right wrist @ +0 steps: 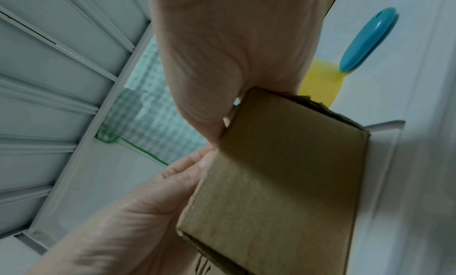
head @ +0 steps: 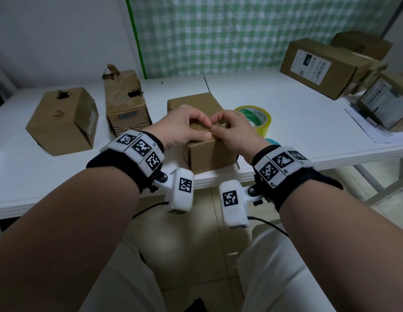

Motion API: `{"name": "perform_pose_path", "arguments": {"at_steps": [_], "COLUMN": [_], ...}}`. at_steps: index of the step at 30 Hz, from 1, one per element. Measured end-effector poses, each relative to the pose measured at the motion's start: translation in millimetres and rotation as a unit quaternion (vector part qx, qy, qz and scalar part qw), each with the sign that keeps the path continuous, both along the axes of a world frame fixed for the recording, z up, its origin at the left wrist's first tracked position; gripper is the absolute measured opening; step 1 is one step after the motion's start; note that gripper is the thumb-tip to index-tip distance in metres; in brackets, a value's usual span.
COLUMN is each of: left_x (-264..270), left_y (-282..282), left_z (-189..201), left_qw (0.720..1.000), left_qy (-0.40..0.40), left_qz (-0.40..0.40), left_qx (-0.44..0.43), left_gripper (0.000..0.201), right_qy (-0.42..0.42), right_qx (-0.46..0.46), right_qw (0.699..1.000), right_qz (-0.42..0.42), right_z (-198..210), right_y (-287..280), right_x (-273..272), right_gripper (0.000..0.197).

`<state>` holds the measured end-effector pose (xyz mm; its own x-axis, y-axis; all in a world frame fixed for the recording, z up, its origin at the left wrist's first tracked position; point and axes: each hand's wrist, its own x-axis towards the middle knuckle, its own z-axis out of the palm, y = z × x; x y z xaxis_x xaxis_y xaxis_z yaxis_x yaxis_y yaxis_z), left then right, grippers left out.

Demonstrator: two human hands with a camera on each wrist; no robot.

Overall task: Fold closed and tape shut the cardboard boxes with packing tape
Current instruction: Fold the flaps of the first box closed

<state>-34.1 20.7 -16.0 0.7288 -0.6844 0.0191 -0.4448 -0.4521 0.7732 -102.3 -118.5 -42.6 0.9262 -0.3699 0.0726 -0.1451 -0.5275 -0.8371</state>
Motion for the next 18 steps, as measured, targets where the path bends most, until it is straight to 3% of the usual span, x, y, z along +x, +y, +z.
{"name": "perform_pose_path", "arguments": {"at_steps": [9,14,18], "left_x": [-1,-7,-11], "left_y": [6,11,9], "left_z": [4,15,26], "left_qw": [1.000,0.997,0.992], "left_qy": [0.022,-0.055,-0.075], "left_qz": [0.002,0.041,0.021], "left_qx": [-0.001,0.046,0.101], "left_gripper": [0.022,0.006,0.008], "right_qy": [0.021,0.029,0.024], "right_qx": [0.056,0.100,0.103], "right_qw": [0.998,0.994,0.994], "right_qz": [0.016,0.022,0.020], "right_z": [5,9,10], "right_y": [0,-3,0], "right_x": [-2,-6,-7], "right_gripper": [0.013,0.016,0.015]}}
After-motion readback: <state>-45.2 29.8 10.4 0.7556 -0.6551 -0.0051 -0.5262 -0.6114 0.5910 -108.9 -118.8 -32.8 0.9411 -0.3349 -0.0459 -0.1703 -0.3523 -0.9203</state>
